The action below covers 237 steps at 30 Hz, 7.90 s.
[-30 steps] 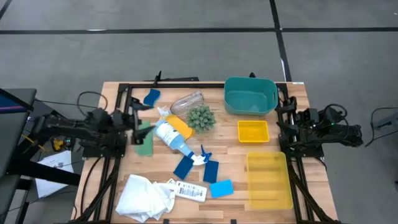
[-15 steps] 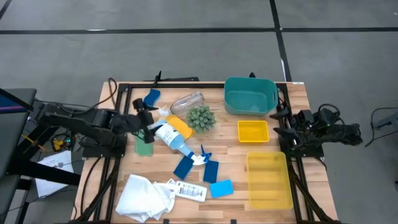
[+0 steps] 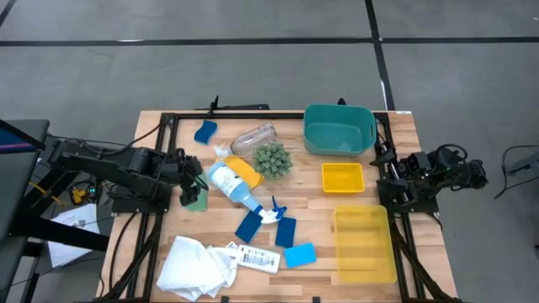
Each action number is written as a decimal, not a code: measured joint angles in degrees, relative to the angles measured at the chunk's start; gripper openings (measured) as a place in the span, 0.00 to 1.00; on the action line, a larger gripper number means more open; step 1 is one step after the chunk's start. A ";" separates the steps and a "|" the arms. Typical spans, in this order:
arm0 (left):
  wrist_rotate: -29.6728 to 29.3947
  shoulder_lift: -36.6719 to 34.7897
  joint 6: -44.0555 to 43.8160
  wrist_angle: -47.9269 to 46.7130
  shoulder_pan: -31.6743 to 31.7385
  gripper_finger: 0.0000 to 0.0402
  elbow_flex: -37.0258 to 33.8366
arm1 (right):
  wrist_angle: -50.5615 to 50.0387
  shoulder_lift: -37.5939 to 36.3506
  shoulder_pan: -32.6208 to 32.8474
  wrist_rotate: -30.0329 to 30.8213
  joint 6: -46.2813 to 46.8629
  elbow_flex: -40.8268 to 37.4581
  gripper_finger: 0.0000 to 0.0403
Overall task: Pick & Place Kitchen Items
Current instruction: Put the green towel into the green bin
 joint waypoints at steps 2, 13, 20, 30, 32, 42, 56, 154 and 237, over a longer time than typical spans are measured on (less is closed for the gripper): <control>0.75 0.01 -1.22 -0.03 0.00 0.77 -1.69 | 0.09 0.00 0.31 0.00 -0.33 0.00 0.59; 0.76 1.53 -6.26 0.68 0.00 0.75 -6.97 | 0.55 0.00 0.49 0.19 -0.48 0.00 0.59; 1.86 8.24 -3.75 1.62 0.02 0.73 -6.97 | 0.55 0.00 0.49 0.20 -0.48 0.00 0.59; 3.35 19.22 -1.63 2.29 0.41 0.73 -6.99 | 0.55 0.00 0.49 0.20 -1.09 0.00 0.59; 4.01 21.14 -1.22 2.42 1.21 0.73 -6.99 | 0.55 0.00 0.49 0.20 -1.33 0.00 0.59; 8.49 27.73 4.20 4.81 6.56 0.73 -7.00 | 0.98 0.00 0.49 0.20 -1.88 0.00 0.59; 13.85 32.09 7.38 7.87 9.29 0.72 -8.41 | 0.98 0.00 0.49 0.17 -1.88 0.00 0.59; 30.20 9.43 18.23 61.89 -16.70 0.00 -13.13 | 1.31 -0.01 0.49 0.11 -1.36 0.00 0.59; 33.23 43.13 41.56 122.40 3.08 0.01 1.60 | 20.98 75.05 2.01 4.70 -10.36 23.25 0.59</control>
